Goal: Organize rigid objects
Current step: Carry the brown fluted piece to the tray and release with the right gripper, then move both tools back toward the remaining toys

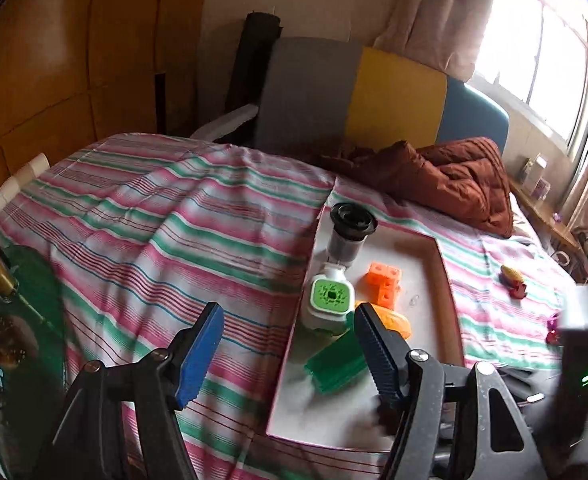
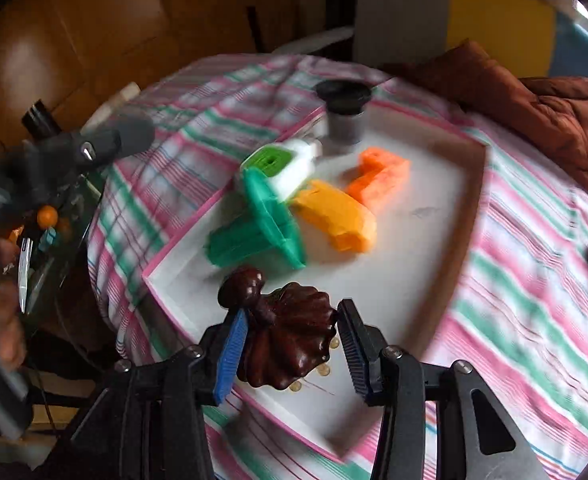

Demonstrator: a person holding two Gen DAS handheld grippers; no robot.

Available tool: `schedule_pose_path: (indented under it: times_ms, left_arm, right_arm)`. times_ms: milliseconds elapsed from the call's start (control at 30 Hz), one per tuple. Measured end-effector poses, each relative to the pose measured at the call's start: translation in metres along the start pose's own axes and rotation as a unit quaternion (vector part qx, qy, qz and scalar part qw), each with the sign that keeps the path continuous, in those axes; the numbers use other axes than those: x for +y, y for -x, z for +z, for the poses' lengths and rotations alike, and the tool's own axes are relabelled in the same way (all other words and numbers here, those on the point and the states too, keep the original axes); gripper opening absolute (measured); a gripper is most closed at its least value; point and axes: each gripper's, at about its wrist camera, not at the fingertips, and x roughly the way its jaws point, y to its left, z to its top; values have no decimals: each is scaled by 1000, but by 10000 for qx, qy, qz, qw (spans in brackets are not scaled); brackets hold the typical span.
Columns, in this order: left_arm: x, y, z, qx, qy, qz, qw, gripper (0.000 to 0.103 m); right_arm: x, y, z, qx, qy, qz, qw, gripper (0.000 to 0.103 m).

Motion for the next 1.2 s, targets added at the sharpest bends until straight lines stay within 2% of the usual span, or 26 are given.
schedule_pose_path:
  times_ms: [100,133,167,233,267,467,667,933,1067,1200]
  left_arm:
    - [-8,7,2,-89,-92,-65,9999,69]
    - [-10,10,2,-120,-111,-73,9998,69]
    - [-13,12,4,-124,-141,-117,9998,69]
    - [-18,16,6,-155,-211,-178,9995,69]
    - [-21,18,7,-196,-251,-176,9993,69]
    - [-32,22,13,-216,-245,-325,9989,69]
    - [-49,23,12,-202,-415,-408,9981,69]
    - [-73,21,10,-106,-549,-573,9968,69]
    - [-87,21,11,-129,-643,-664,9956,69]
    - [-100,19,9,-105,-711,-742,9946,69]
  right_arm:
    - [6,-11,9,31,-158,298,9994,47]
    - [6,-12,10,6,-225,353,9991,51]
    - [5,-10,10,-36,-305,462,9985,61]
    - [7,-2,8,-177,-415,679,9967,74]
    - [6,3,8,-262,-423,704,9963,78]
    - [-14,49,-5,-747,-505,682,9936,82]
    - [-66,94,-31,-1067,-948,319,9893,84]
    - [-131,137,-62,-1153,-1312,-410,9838,85]
    - [-165,149,-76,-1239,-1600,-762,9763,85]
    - [-203,160,-98,-1251,-1990,-1292,9634,85]
